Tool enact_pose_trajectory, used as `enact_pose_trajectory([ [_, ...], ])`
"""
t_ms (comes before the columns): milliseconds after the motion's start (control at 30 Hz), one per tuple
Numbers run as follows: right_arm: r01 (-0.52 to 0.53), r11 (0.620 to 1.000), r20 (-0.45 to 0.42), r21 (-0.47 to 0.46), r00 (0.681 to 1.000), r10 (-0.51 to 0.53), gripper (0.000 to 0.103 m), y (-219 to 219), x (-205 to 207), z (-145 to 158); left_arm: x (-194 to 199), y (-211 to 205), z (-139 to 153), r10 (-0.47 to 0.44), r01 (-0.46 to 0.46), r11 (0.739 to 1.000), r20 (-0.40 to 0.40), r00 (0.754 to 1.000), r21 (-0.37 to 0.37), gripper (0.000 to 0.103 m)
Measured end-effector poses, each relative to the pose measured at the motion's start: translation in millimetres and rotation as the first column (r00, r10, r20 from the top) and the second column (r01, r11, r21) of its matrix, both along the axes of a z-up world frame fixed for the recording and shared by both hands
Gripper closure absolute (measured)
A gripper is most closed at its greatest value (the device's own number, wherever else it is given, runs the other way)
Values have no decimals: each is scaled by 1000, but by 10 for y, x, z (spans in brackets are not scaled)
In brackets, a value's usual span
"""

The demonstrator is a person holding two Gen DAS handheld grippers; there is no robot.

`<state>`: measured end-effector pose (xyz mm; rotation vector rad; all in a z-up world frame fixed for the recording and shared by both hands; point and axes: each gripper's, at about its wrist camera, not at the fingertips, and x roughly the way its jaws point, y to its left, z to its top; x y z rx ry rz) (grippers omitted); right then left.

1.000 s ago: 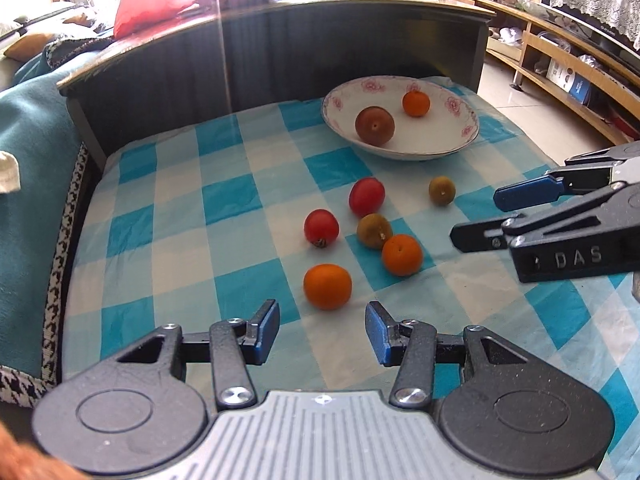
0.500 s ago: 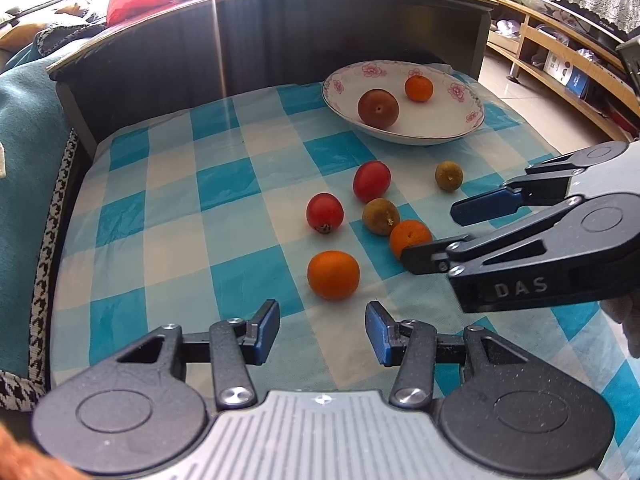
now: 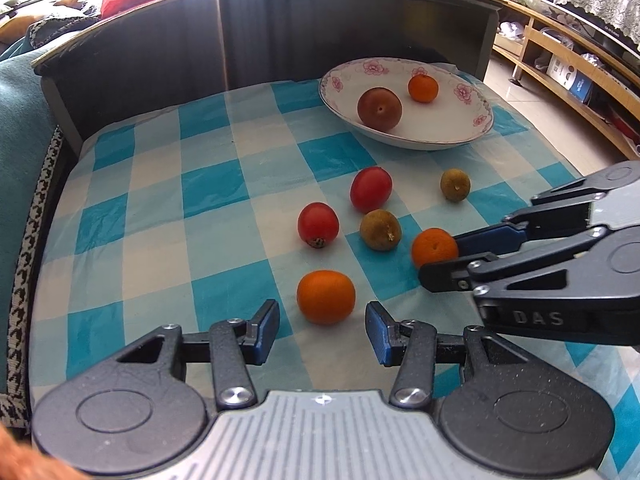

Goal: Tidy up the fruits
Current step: 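Close right tool on an orange while left tool grasps another orange, then carry both held oranges over the flowered plate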

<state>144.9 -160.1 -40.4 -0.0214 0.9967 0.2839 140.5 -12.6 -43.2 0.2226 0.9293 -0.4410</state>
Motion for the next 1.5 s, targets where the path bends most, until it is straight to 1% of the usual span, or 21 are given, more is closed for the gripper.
enact_pose_trajectory([
  [267,36,999,-9,20,999,-36,82,-159,-26,25,69,-122,-62,23,-23,1000,3,1000,10,49],
  [333,40,999,-9,18,999,-39,81,-197,-34,29,68,-130,-57,27,-27,1000,1,1000,10,51],
  [400,48,999,-10,16,999,-48,81,-235,-38,31,61,-130,-55,37,-37,999,7,999,14,58],
  [467,54,998,-11,14,998,-54,81,-266,-43,35,56,-122,-56,42,-42,999,11,999,17,61],
  [567,58,998,-9,12,998,-57,81,-293,-43,45,56,-113,-48,53,-53,999,9,999,10,62],
  [867,62,998,2,0,998,-62,81,-283,-38,51,15,-240,23,11,-12,1000,18,1000,28,62],
  [1167,72,997,19,-3,997,-72,82,-298,-61,92,23,-362,101,-2,2,1000,25,1000,18,62],
  [1400,89,996,43,7,995,-89,81,-354,-49,189,73,-483,227,-9,8,1000,58,998,15,62],
  [1500,108,994,58,16,992,-109,81,-408,-28,254,121,-528,287,-4,4,1000,64,998,-1,62],
])
